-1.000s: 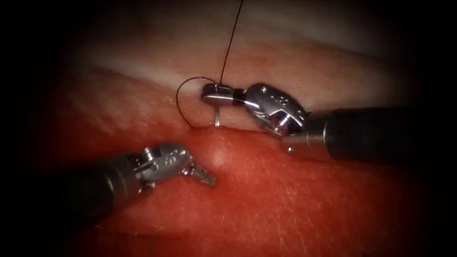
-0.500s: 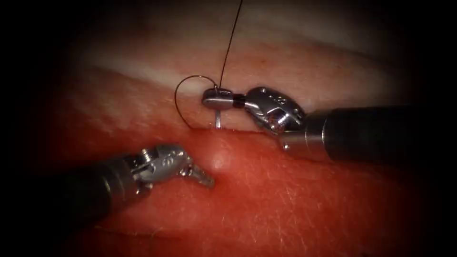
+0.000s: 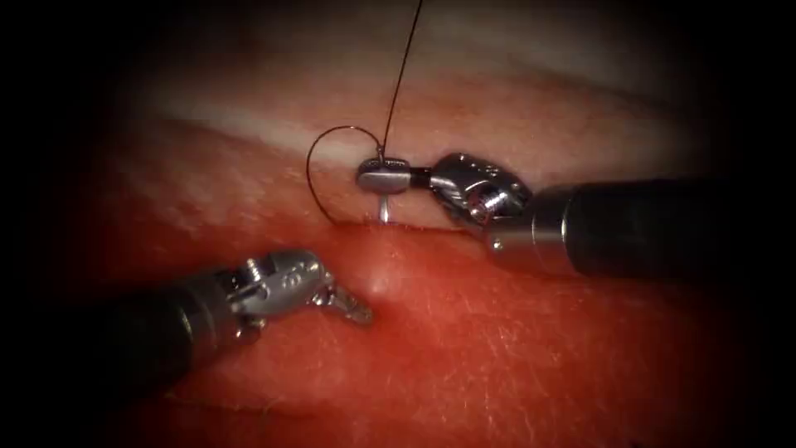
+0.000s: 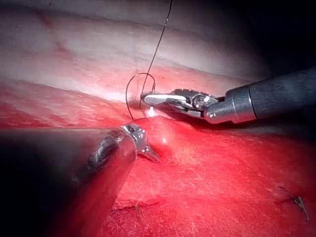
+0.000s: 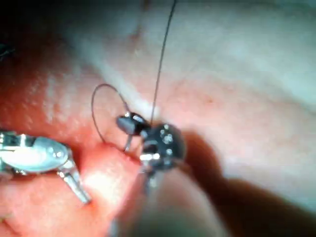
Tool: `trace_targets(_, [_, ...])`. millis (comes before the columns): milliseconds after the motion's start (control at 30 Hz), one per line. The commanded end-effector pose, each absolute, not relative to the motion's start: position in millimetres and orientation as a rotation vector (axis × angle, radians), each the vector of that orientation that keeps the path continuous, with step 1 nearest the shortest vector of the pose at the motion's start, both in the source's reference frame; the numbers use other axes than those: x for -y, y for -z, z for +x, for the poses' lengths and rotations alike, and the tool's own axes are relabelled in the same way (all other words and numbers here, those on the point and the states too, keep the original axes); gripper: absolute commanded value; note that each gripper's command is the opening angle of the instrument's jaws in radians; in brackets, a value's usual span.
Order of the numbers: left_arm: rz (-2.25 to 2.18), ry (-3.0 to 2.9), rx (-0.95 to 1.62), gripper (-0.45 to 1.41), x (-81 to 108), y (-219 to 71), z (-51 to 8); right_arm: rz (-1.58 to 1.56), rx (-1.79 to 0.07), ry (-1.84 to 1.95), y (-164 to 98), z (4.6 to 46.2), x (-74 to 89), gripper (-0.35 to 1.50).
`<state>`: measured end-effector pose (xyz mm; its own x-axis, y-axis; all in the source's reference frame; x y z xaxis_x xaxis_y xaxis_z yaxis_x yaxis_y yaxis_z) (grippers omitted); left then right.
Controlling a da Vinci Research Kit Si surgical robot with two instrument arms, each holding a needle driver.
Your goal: Wound Closure
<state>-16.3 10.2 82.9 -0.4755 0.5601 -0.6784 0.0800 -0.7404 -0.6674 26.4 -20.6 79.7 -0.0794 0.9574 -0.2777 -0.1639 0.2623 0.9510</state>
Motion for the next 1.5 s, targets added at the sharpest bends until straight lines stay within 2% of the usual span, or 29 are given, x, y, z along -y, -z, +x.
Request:
trace_targets(33, [-1.407,-2.281,0.940,-0.45,-10.4,-83.6,-16.8,0.860,-1.287,-1.151,-80.1,27.5,20.4,-0.35])
trace_targets(1067, [-1.401,-2.287,0.931,-0.45,-10.7,-84.2,-16.6,1.371,-1.037,-1.519,-80.1,29.2,23.5,-0.35])
trace_targets(1500, [-1.399,-2.290,0.933,-0.45,-10.7,-84.3,-16.5,1.514,-0.959,-1.530,-78.8,29.7,24.4,-0.35])
